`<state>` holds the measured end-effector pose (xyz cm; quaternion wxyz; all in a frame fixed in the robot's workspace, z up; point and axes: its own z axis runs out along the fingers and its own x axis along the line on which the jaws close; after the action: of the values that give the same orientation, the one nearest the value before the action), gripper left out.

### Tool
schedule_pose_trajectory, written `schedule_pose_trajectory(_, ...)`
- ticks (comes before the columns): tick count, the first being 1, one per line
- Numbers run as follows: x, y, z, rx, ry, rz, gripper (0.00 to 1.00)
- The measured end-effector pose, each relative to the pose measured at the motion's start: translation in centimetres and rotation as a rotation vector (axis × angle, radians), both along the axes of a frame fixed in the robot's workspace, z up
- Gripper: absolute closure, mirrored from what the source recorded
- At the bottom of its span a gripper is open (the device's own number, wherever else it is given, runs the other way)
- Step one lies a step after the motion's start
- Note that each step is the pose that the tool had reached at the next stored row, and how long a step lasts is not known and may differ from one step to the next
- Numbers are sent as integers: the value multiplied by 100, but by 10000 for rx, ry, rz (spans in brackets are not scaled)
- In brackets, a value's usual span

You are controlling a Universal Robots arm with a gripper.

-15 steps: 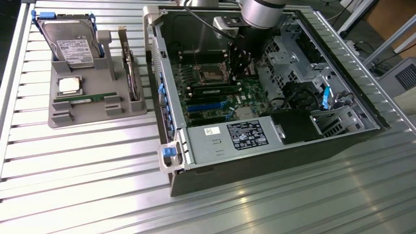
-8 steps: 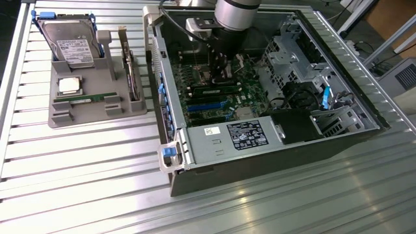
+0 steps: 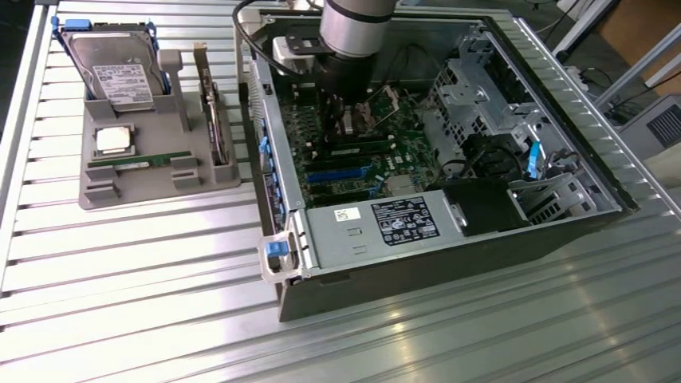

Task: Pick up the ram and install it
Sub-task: 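Press down the ram until it locks into place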

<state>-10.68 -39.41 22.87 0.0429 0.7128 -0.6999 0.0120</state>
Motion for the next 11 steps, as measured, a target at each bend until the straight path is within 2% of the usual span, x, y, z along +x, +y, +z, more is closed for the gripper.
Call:
schedule_pose_trajectory(2, 2, 2, 16, 22, -21, 0, 90)
schedule_pose_trajectory(6, 40, 1, 176, 9, -36, 0, 90)
schedule_pose_trajectory(8, 156, 0, 178, 9, -36, -1, 90)
schedule_pose_trajectory(9, 311, 0, 178, 9, -35, 0, 90)
schedule_pose_trajectory(11, 451, 0, 179, 8, -33, 1, 90)
